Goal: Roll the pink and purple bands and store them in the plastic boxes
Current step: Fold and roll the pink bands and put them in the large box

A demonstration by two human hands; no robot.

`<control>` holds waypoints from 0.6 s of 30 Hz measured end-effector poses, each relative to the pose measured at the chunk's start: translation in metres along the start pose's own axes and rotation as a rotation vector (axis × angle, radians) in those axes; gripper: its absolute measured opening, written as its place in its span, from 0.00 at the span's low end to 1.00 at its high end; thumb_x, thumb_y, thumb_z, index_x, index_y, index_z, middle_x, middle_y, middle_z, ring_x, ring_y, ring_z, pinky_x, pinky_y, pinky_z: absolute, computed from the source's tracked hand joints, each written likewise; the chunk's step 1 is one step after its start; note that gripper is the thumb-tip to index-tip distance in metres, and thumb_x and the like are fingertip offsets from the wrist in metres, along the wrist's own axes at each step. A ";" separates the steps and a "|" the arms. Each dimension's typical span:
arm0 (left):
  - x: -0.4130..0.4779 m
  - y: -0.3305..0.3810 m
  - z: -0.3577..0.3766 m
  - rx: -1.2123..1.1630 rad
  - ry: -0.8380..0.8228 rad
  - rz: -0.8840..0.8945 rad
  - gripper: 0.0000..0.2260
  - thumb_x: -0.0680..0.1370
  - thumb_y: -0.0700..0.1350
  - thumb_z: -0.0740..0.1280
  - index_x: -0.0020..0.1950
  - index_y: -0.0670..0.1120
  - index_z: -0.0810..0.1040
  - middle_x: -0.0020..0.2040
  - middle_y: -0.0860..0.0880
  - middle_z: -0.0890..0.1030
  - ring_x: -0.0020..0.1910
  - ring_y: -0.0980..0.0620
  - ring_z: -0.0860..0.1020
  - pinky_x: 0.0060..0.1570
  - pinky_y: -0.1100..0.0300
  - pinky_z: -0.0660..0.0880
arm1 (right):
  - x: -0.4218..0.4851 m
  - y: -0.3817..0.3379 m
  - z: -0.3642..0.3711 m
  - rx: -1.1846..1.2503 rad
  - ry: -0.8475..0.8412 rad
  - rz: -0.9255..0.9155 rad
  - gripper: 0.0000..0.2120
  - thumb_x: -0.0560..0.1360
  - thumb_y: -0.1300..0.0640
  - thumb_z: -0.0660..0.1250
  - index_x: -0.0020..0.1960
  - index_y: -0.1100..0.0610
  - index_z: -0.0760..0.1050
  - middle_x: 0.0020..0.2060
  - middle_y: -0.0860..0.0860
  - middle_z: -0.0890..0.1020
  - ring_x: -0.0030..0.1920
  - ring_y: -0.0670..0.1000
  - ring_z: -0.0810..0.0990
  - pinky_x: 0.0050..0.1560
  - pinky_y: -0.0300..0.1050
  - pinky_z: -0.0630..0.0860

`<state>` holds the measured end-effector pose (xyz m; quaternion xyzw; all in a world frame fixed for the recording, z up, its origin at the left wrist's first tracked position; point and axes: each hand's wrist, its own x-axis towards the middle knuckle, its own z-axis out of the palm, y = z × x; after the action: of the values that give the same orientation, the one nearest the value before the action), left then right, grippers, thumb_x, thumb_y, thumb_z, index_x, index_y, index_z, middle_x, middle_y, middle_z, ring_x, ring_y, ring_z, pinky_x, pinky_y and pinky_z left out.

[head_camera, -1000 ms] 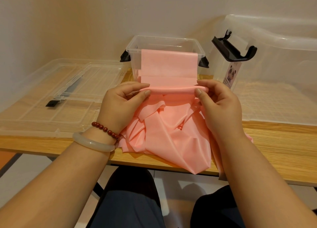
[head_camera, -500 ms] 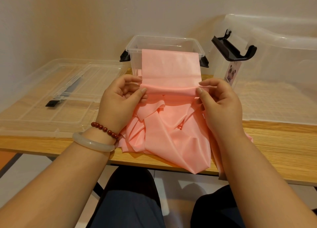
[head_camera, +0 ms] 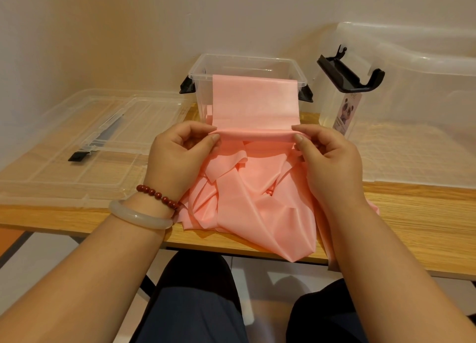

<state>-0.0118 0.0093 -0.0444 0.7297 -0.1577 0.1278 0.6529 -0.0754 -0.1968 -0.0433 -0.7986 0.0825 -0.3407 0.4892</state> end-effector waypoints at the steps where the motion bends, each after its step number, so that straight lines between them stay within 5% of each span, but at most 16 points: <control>1: 0.000 0.001 0.000 0.001 0.002 0.007 0.06 0.75 0.39 0.71 0.47 0.51 0.82 0.45 0.50 0.83 0.43 0.57 0.82 0.43 0.66 0.79 | 0.000 0.000 0.000 -0.003 0.005 -0.010 0.07 0.78 0.57 0.67 0.52 0.46 0.81 0.51 0.44 0.81 0.51 0.43 0.79 0.56 0.48 0.78; 5: 0.000 0.003 0.001 0.027 0.001 0.036 0.06 0.75 0.39 0.71 0.45 0.51 0.81 0.50 0.49 0.82 0.43 0.57 0.82 0.37 0.70 0.76 | 0.001 0.001 0.001 -0.018 0.017 -0.004 0.06 0.78 0.57 0.67 0.50 0.47 0.81 0.49 0.41 0.80 0.50 0.40 0.78 0.55 0.47 0.78; 11: -0.002 0.002 0.001 0.026 -0.018 0.019 0.04 0.77 0.41 0.69 0.47 0.50 0.80 0.43 0.49 0.83 0.40 0.56 0.82 0.37 0.67 0.78 | -0.001 0.000 0.000 0.004 0.019 0.050 0.04 0.78 0.55 0.68 0.49 0.46 0.77 0.43 0.45 0.82 0.43 0.43 0.81 0.50 0.50 0.80; 18: -0.002 0.003 0.001 -0.043 0.000 0.003 0.09 0.77 0.37 0.68 0.51 0.51 0.81 0.45 0.51 0.83 0.40 0.57 0.83 0.42 0.67 0.78 | -0.002 -0.001 -0.001 0.015 -0.037 0.053 0.11 0.74 0.58 0.73 0.54 0.46 0.79 0.48 0.45 0.82 0.46 0.42 0.81 0.51 0.38 0.80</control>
<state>-0.0146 0.0084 -0.0420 0.7151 -0.1613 0.1253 0.6685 -0.0774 -0.1963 -0.0433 -0.7986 0.0921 -0.3134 0.5054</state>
